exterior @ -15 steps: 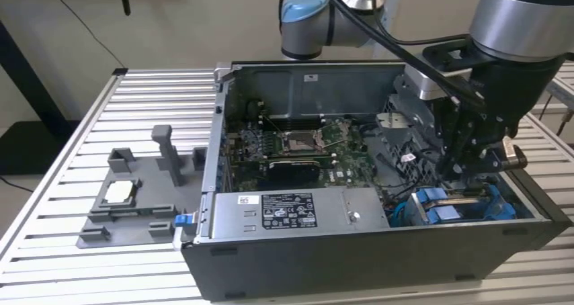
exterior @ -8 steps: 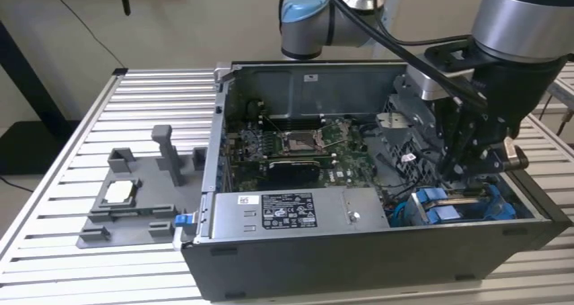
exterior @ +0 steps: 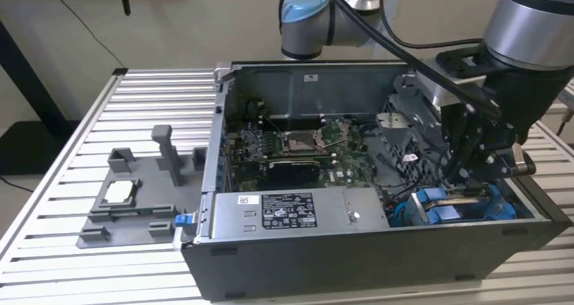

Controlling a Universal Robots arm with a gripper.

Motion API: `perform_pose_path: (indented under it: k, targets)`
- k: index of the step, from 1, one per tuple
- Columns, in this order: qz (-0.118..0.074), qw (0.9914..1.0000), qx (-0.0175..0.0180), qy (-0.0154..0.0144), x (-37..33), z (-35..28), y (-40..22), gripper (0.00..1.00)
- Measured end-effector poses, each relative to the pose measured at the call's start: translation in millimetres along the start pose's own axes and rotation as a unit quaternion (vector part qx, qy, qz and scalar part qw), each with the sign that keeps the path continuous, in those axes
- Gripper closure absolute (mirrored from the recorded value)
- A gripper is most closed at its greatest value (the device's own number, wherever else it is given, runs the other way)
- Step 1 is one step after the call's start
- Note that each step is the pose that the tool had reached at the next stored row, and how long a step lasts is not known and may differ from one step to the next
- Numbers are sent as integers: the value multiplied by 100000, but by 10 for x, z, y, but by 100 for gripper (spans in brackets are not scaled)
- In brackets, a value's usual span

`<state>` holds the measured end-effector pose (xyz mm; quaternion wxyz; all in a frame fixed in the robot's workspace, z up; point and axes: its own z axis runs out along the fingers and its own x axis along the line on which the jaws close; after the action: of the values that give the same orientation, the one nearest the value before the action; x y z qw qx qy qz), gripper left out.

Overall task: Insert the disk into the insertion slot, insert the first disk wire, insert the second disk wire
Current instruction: 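Insert the second disk wire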

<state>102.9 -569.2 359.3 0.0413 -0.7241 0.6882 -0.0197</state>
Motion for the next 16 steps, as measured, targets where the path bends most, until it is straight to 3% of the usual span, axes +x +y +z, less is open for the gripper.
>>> perform_pose_path:
  k: [4, 10, 12, 14, 16]
  targets:
    - [108, 99992, 37, -1269, 32, 32, -50, 85]
    - [470, 99935, 160, -3564, 61, 70, -66, 85]
    - [599, 99917, 93, -4035, 71, 77, -66, 85]
    - [672, 99898, -361, -4458, 87, 82, -68, 85]
    - [768, 99876, -1241, -4764, 111, 86, -76, 85]
